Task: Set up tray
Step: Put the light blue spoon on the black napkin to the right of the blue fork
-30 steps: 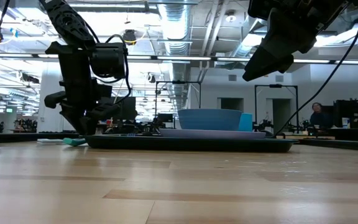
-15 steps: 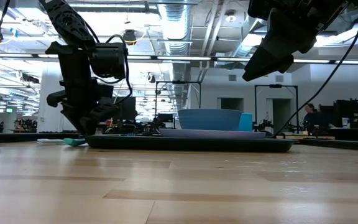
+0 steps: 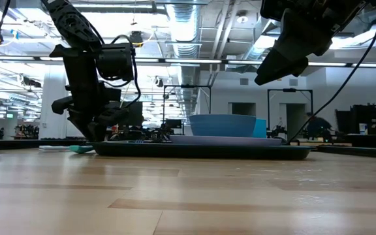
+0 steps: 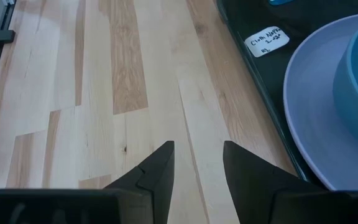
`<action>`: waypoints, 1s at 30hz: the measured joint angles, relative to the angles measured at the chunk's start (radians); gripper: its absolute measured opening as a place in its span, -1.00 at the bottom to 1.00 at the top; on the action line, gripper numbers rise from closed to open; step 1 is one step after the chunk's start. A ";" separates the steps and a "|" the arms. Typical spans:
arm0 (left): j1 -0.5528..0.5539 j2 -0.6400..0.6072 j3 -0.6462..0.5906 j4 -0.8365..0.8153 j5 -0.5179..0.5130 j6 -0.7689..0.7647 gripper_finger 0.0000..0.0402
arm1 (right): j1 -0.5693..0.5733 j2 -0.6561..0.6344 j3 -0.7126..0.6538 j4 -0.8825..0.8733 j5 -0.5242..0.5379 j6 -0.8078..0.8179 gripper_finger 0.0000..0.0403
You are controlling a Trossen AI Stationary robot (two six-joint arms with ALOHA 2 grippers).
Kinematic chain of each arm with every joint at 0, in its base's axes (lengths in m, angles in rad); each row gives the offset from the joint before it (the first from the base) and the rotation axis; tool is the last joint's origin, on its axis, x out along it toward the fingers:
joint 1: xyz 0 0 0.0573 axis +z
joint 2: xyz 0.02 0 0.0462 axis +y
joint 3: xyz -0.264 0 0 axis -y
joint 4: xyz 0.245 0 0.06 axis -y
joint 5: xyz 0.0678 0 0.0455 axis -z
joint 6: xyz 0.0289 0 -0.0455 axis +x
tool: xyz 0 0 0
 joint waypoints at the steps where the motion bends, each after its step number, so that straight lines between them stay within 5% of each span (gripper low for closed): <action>1: 0.000 0.000 0.000 -0.003 0.001 0.000 -0.41 | 0.000 0.000 0.000 0.000 0.000 0.000 -0.36; 12: -0.001 0.000 0.000 -0.124 0.004 0.000 -0.41 | 0.000 0.000 0.000 0.000 0.000 0.000 -0.36; 30: -0.001 -0.001 -0.024 -0.058 0.038 -0.010 -0.54 | 0.000 0.000 0.000 0.000 0.000 0.000 -0.36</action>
